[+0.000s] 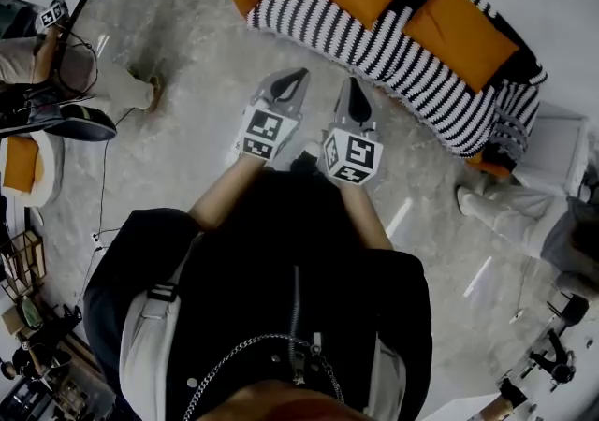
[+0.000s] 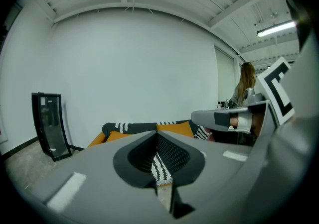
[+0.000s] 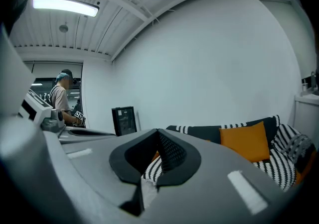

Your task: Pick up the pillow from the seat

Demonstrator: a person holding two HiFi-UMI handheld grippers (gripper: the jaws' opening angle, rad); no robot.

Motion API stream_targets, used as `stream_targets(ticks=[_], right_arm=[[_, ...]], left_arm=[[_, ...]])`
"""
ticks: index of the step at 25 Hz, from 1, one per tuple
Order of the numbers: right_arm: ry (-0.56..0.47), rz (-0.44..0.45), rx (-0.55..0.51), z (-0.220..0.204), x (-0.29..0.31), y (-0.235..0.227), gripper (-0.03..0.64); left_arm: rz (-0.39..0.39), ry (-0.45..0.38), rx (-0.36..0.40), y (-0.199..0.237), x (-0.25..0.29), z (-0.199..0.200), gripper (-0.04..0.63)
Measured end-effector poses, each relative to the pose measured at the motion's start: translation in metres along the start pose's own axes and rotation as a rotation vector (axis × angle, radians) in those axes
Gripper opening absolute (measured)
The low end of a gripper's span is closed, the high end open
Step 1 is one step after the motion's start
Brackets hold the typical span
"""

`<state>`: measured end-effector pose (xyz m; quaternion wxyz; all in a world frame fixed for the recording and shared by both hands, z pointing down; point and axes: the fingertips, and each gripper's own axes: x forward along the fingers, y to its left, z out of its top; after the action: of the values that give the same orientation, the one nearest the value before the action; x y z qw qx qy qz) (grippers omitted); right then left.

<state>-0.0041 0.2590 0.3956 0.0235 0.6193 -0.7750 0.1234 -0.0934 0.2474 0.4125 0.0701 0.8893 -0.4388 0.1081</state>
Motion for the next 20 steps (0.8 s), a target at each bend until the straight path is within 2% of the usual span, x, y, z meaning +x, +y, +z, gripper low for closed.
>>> stream_targets(ticks=[11, 20], right_arm=[[0.003, 0.041, 0.011, 0.008, 0.017, -0.031, 0.003], [0.009, 0.030, 0.010, 0.010, 0.034, -0.044, 0.003]], left_arm=[[0.051, 0.013, 0.007, -0.003, 0.022, 0.007, 0.011], [0.034, 0.026, -0.001, 0.001, 0.043, 0.005, 0.011]])
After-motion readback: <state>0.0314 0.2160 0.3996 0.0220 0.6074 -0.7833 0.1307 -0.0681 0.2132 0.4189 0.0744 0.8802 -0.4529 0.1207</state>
